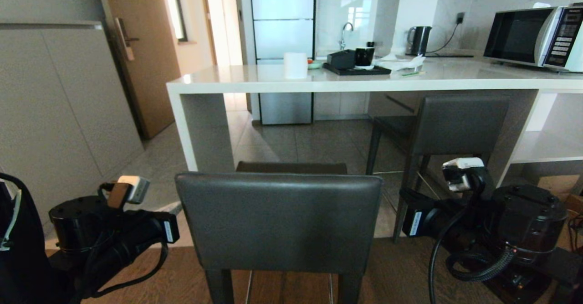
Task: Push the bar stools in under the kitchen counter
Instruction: Push the gray chair back under the dining table
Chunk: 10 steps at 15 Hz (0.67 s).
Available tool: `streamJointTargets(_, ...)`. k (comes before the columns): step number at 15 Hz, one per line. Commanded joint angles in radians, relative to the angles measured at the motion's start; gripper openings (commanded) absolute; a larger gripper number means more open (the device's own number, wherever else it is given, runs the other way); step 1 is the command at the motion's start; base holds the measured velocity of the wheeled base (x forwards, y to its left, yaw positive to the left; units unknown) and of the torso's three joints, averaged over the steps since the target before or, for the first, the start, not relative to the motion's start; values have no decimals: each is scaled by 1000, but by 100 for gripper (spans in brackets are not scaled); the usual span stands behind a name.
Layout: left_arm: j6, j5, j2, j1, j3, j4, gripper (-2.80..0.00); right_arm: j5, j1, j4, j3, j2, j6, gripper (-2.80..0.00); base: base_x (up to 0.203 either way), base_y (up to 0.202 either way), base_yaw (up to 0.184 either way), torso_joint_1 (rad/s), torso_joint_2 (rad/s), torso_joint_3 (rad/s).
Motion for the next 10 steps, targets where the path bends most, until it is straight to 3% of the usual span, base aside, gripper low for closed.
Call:
streamJointTargets(1, -1, 1, -4, -17, -4, -9, -280, 0, 26, -11, -2, 45, -6, -280, 0, 0, 0, 0, 0, 0)
streamJointTargets(5, 1, 18, -10, -61, -4, -9, -280, -1, 48, -72, -64, 158, -56, -280, 0, 0, 0, 0, 0, 0)
streamJointTargets(10, 2, 140, -34, -147, -30, -9, -280, -4, 45, -116, -116, 187, -92, -280, 0, 0, 0, 0, 0, 0)
